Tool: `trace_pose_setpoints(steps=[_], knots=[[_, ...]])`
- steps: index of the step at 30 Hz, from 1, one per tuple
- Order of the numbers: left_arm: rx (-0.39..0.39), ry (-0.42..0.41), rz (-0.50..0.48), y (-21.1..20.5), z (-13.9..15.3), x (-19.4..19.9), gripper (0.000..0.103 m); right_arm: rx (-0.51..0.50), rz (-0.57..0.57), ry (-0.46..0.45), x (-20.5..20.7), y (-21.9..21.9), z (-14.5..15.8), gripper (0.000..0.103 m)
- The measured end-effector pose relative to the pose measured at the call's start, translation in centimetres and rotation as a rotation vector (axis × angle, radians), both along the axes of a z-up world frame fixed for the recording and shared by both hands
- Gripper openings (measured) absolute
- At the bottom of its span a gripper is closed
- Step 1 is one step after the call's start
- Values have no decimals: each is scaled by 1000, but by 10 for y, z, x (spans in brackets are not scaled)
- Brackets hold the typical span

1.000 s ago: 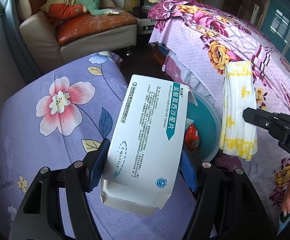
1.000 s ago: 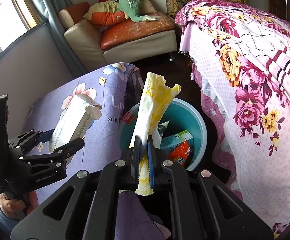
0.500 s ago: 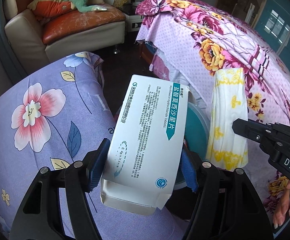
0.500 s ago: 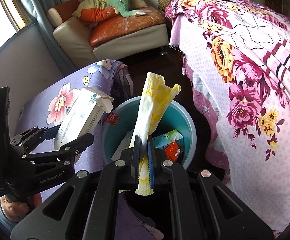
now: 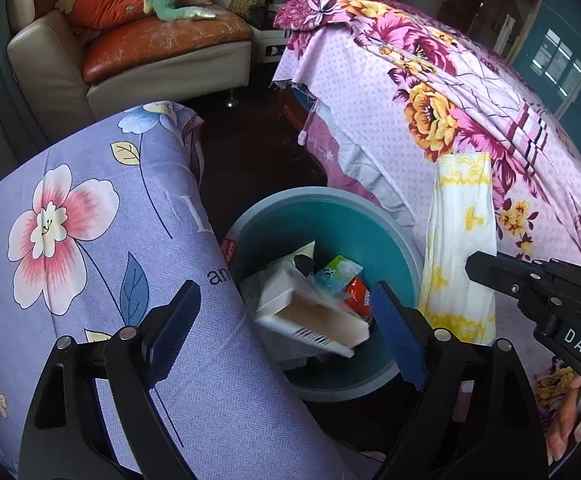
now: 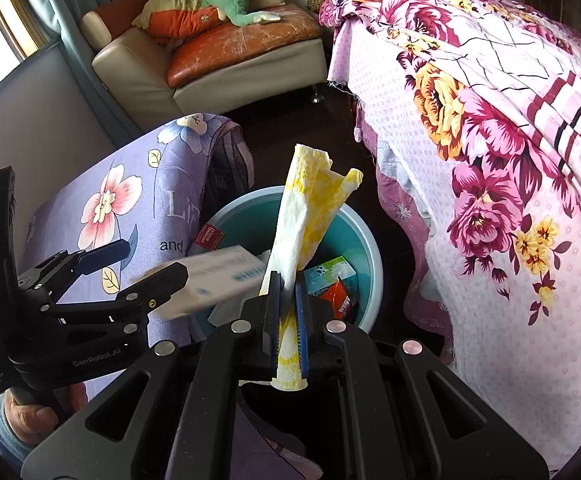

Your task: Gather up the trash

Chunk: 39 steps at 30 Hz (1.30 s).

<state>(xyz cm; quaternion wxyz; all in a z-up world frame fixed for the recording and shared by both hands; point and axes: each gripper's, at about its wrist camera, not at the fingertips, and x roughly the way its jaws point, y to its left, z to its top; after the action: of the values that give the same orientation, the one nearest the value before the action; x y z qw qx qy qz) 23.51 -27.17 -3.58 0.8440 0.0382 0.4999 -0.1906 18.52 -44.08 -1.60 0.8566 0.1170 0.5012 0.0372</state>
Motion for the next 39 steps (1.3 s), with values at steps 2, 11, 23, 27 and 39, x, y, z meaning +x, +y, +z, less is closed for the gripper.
trace_pose_setpoints(steps=[2, 11, 23, 27, 39], knots=[[2, -3, 9, 5, 1, 0, 91, -3, 3, 2, 2, 2, 0, 7], [3, 21, 49, 32, -3, 3, 92, -22, 25, 25, 13, 17, -7, 9], [11, 25, 78, 60, 2, -5, 93, -67, 18, 17, 11, 35, 0, 77], [23, 7, 91, 69, 9, -14, 93, -71, 16, 25, 2, 40, 6, 87], [17, -50, 152, 106, 48, -55, 95, -119, 18, 37, -46, 62, 26, 96]])
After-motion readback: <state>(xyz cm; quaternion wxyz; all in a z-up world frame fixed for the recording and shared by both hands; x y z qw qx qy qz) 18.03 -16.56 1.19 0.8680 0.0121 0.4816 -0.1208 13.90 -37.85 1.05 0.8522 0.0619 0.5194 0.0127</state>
